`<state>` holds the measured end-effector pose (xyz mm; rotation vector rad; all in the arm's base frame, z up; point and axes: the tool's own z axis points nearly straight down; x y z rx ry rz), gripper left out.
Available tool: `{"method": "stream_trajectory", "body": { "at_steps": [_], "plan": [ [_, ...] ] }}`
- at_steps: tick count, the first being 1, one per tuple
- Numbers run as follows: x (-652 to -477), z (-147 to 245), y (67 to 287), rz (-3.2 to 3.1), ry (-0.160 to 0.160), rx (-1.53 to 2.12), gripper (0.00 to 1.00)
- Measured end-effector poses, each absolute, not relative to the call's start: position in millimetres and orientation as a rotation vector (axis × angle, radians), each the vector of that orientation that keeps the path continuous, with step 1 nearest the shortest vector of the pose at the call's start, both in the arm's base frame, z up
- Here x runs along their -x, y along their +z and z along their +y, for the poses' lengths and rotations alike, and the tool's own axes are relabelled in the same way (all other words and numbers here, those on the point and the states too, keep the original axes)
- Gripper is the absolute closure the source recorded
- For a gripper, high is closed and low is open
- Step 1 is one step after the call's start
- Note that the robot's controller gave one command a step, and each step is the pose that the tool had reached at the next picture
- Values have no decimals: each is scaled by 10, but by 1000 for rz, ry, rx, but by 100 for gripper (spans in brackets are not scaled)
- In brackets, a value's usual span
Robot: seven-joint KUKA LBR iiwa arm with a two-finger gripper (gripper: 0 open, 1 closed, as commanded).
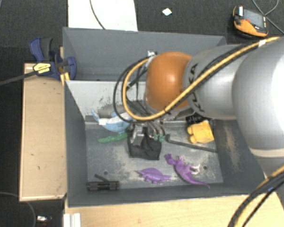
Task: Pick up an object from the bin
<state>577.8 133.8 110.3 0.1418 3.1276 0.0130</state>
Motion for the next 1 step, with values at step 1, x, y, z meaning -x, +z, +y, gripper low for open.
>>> {"method": "stream_trajectory", "body": {
  "at_steps": [1],
  "plan": [
    [-5806,1344,1478,3117,17,-142,100]
  ]
}}
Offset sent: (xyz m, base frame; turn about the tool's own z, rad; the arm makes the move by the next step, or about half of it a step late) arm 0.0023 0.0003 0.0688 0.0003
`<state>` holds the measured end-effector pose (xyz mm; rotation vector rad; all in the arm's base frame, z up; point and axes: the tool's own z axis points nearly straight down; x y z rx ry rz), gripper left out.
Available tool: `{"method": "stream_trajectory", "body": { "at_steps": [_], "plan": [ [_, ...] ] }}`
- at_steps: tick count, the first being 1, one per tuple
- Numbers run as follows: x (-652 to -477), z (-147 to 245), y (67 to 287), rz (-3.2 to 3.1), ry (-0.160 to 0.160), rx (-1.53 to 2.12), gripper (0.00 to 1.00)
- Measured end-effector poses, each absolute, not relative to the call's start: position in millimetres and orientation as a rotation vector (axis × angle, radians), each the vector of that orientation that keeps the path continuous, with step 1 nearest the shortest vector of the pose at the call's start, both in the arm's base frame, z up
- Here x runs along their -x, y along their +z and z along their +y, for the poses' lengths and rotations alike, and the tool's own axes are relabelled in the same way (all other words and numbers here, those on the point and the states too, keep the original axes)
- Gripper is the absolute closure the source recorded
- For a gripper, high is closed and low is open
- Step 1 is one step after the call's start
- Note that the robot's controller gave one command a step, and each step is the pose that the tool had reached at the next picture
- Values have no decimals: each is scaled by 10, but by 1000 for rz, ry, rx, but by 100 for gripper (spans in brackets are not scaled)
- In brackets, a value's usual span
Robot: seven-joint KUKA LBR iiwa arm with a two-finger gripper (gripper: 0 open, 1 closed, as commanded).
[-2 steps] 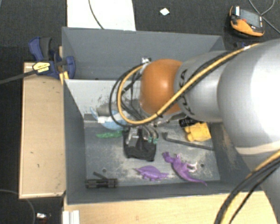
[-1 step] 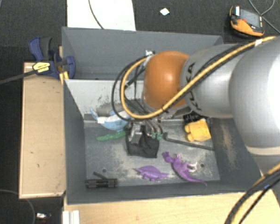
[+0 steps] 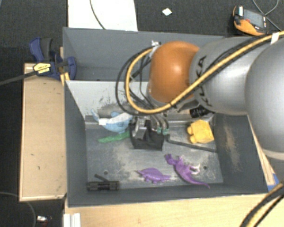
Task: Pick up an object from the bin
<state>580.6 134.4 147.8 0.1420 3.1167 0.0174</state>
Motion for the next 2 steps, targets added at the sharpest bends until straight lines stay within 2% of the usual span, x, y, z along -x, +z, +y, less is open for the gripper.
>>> {"method": "stream_trajectory", "body": {
  "at_steps": [2],
  "plan": [
    [-5808,1342,1853,3116,19,-145,100]
  ]
}}
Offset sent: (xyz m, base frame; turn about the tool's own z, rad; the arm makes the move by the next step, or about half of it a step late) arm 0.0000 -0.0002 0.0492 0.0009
